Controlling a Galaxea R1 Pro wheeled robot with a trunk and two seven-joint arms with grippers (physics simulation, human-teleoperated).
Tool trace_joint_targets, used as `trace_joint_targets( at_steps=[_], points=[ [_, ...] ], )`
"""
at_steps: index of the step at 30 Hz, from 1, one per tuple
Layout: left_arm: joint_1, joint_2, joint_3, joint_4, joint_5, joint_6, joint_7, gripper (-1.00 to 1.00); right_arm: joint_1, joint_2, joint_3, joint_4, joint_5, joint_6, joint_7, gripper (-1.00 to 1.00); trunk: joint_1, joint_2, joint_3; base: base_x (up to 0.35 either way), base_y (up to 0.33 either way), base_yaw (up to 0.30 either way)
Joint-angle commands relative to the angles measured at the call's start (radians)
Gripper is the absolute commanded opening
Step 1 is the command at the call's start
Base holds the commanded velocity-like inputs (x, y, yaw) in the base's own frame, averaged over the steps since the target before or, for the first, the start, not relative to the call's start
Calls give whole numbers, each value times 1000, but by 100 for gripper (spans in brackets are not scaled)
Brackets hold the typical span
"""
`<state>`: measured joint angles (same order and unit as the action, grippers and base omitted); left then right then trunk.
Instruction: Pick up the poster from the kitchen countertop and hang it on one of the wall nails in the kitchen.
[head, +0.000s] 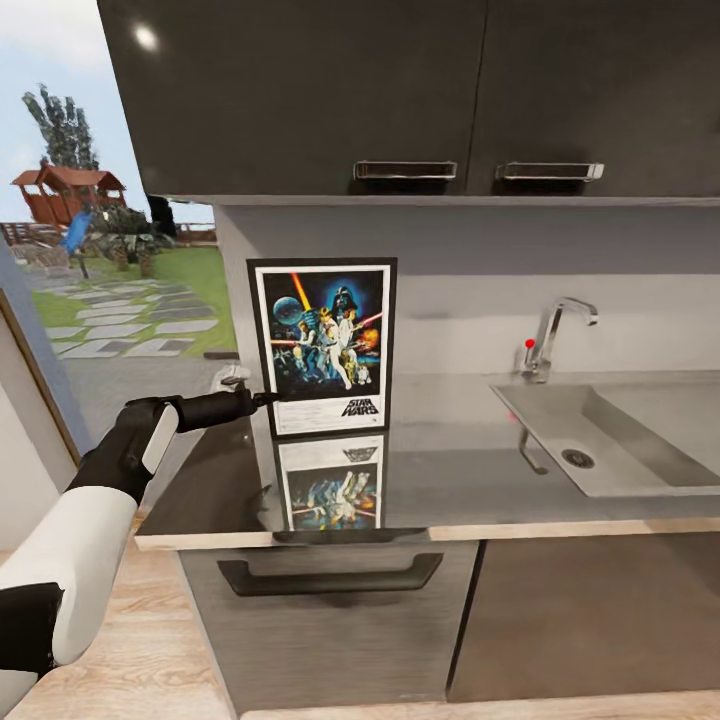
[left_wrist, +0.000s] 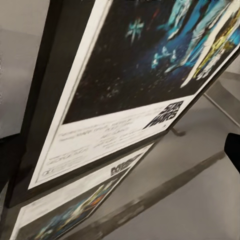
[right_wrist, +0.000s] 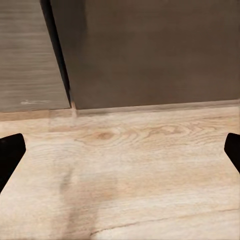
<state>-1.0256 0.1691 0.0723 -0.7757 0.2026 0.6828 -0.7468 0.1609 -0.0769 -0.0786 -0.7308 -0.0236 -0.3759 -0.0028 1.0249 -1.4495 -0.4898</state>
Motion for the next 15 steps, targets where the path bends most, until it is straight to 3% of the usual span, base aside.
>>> trace_joint_targets(
  at_steps=[1,8,15],
  points=[
    [-1,0,2,0,3,6,-2,100,0,0,0,-1,-2,-1,0,100,0,-1,-1,12,0,0],
    [-1,3,3,-2,2,6,-2,100,0,0,0,-1,-2,-1,0,100,0,-1,-1,5,0,0],
    [-1,26,3,-4,3,6,-2,100,0,-1,0,-1,-2,-1,0,100,0,-1,-1,0,0,0]
  ],
)
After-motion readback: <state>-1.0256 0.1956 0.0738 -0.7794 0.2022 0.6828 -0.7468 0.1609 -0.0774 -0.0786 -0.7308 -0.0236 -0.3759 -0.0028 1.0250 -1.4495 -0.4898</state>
